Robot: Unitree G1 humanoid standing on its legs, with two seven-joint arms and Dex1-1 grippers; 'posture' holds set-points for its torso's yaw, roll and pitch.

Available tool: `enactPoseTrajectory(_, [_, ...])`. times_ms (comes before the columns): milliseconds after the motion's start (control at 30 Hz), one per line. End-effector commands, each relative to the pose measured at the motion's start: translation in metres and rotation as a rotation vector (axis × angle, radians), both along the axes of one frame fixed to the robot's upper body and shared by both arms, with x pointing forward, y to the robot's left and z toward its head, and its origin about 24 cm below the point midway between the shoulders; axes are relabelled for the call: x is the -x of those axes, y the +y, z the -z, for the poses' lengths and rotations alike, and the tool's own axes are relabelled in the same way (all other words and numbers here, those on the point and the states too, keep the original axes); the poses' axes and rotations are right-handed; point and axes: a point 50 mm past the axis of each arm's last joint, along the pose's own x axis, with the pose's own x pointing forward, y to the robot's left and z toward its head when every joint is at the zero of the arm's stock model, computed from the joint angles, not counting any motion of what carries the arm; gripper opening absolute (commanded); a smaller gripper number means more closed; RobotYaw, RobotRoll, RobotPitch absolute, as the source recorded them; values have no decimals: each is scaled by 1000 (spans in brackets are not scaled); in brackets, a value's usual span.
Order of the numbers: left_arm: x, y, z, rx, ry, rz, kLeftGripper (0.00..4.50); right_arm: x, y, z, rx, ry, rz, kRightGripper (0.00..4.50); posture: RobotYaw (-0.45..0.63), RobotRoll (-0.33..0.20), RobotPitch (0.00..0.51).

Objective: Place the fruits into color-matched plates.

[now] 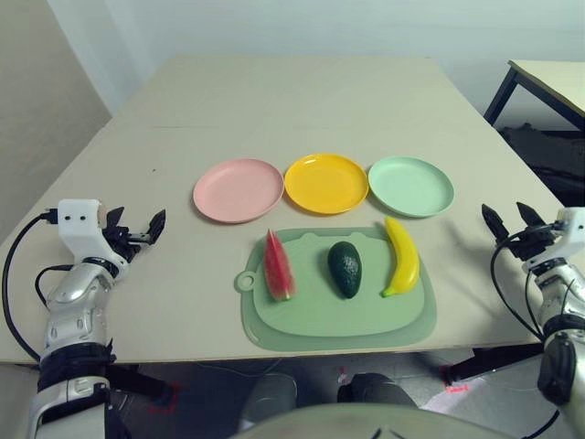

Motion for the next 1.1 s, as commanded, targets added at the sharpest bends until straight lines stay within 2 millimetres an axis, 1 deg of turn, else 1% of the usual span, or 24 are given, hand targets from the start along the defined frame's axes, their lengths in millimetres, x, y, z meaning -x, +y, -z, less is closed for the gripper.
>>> enactPoseTrajectory(33, [-7, -1, -8, -11, -26, 2, 4439, -4, 2, -1, -7, 1, 4, 4500, 187, 0, 0])
enactPoseTrajectory(233, [-11, -3, -13, -17, -38, 11, 4439, -7, 4, -2, -1, 3, -11, 4500, 196, 0, 0])
enactPoseTrajectory(433, [-5, -6, -10, -16, -34, 23, 4439, -5, 3, -2, 2, 8, -15, 4500, 193, 0, 0])
enactPoseTrajectory(533, [-6, -12, -11, -8, -45, 96, 4439, -3, 2, -1, 1, 12, -14, 4500, 177, 0, 0])
enactPoseTrajectory(600, [-8, -20, -14, -25, -40, 197, 4439, -2, 1, -2, 9, 5, -28, 4500, 147, 0, 0])
enactPoseTrajectory(667, [-8, -30, -21, -39, -40, 376, 4439, 1, 3, -5, 38, -15, -85, 4500, 135, 0, 0])
enactPoseTrajectory(700, [-8, -35, -24, -43, -40, 433, 4439, 2, 1, -6, 49, -18, -101, 4500, 125, 0, 0])
enactPoseTrajectory(800, [2, -53, -34, -49, -1, 733, 4439, 9, -3, -14, 88, -35, -198, 4500, 119, 0, 0])
enactPoseTrajectory(833, [7, -57, -39, -47, 13, 831, 4439, 11, -2, -18, 118, -39, -258, 4500, 120, 0, 0])
enactPoseTrajectory(867, [10, -59, -43, -43, 20, 888, 4439, 12, -2, -21, 138, -40, -298, 4500, 119, 0, 0])
enactPoseTrajectory(967, [16, -60, -59, -88, 60, 1009, 4439, 12, 0, -43, 219, -83, -425, 4500, 96, 0, 0])
enactPoseTrajectory(1033, [19, -63, -64, -144, 116, 1070, 4439, 12, 4, -56, 312, -80, -481, 4500, 78, 0, 0])
enactPoseTrajectory(1100, [20, -69, -67, -161, 136, 1116, 4439, 12, 8, -68, 383, -83, -506, 4500, 61, 0, 0])
